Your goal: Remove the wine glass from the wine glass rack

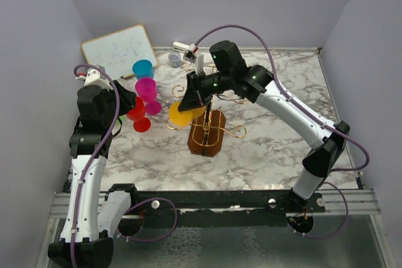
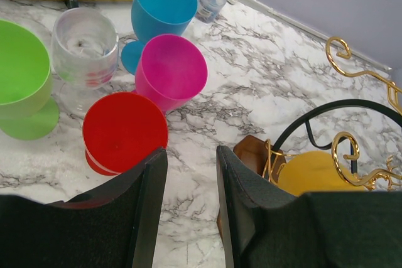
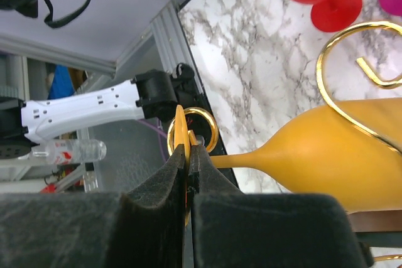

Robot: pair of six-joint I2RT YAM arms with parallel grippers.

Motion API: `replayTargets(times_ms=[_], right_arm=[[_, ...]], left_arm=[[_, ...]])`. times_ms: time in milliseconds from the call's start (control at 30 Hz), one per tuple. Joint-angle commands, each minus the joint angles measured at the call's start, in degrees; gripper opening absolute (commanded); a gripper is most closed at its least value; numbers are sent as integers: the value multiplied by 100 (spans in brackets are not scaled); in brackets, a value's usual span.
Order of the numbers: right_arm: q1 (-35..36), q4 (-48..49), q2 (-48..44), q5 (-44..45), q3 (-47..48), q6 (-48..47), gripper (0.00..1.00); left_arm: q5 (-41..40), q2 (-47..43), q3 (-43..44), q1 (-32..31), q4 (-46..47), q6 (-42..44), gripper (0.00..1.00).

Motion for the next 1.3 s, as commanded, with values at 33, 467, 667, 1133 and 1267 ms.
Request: replayTargets(times_ms=[33, 467, 667, 1133, 1267], right_arm=[[-129, 730, 173, -332, 336, 312, 1], [-57, 816, 1241, -1689, 1513, 338, 1], [-57, 713, 1426, -1221, 1917, -386, 1], [-57, 2200, 1180, -542, 1488, -2187, 1], [-48, 2859, 583, -125, 515, -3081, 1]], left_arm=[[51, 28, 118, -12, 72, -6, 40], [-119, 149, 141, -16, 77, -98, 45], [-392, 168, 161, -11, -47, -247, 45], [-420, 70, 103, -11, -124, -549, 45], [-275, 78, 136, -12, -56, -591, 47]])
